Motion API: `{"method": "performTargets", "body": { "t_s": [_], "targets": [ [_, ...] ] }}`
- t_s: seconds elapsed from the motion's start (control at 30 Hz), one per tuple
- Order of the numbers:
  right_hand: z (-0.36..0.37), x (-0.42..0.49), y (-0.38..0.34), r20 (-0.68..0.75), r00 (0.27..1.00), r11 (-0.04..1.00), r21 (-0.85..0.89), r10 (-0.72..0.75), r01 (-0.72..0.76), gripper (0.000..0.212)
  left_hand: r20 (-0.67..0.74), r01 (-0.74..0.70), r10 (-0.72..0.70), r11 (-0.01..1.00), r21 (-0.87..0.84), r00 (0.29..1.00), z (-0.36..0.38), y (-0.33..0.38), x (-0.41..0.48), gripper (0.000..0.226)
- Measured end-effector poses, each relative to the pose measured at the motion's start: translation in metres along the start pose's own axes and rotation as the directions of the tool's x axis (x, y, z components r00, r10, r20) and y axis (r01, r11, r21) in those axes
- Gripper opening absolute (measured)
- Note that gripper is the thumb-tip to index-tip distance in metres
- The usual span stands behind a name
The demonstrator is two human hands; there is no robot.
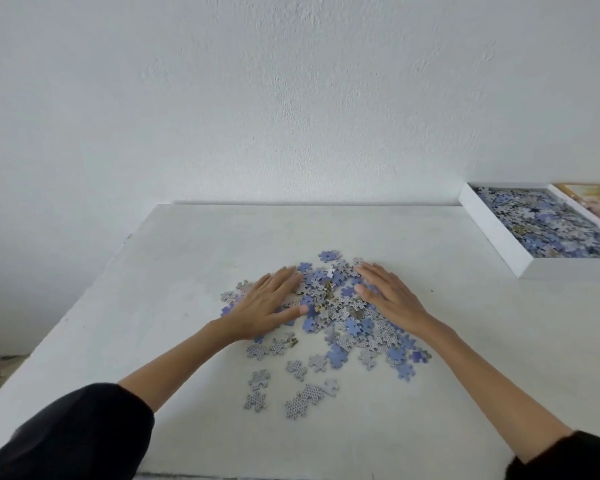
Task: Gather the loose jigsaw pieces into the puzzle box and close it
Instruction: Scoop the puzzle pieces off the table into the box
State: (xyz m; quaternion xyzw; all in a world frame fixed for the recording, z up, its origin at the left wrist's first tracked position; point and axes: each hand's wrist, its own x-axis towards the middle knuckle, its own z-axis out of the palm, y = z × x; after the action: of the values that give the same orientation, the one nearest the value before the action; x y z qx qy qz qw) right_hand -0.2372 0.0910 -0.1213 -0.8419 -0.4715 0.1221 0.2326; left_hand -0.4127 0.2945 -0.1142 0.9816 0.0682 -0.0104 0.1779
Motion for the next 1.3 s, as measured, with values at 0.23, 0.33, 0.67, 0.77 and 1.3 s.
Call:
{"method": "performTargets", "body": {
  "t_s": [0.23, 0.33, 0.67, 0.77, 1.3],
  "targets": [
    [-0.014, -0.029, -0.011, -0.083, 0.996, 0.987, 0.158, 0.012, 0.001, 0.096, 0.170, -0.203, 0.214, 0.976, -0.077, 0.962, -0.027, -0.001, -0.016, 0.119],
    [-0.010, -0.051, -0.023, -0.013, 0.997, 0.995, 0.068, -0.073, 0.074, 0.096, 0.241, -0.191, 0.204, 0.979, -0.076, 0.949, -0.032, -0.010, -0.039, 0.125],
    [0.042, -0.076, -0.091, 0.171, 0.955, 0.941, -0.198, -0.243, 0.275, 0.112, 0.190, -0.241, 0.237, 0.970, -0.001, 0.953, -0.005, 0.005, -0.070, 0.120],
    [0.052, -0.075, -0.097, 0.125, 0.968, 0.940, -0.241, -0.218, 0.243, 0.107, 0.026, -0.203, 0.204, 0.979, -0.023, 0.979, 0.000, 0.000, -0.068, 0.105],
    [-0.005, -0.089, -0.016, 0.196, 0.971, 0.983, -0.147, 0.139, -0.111, 0.128, -0.110, 0.156, -0.154, 0.988, 0.015, 0.982, 0.003, -0.024, -0.062, 0.131]
  ]
}}
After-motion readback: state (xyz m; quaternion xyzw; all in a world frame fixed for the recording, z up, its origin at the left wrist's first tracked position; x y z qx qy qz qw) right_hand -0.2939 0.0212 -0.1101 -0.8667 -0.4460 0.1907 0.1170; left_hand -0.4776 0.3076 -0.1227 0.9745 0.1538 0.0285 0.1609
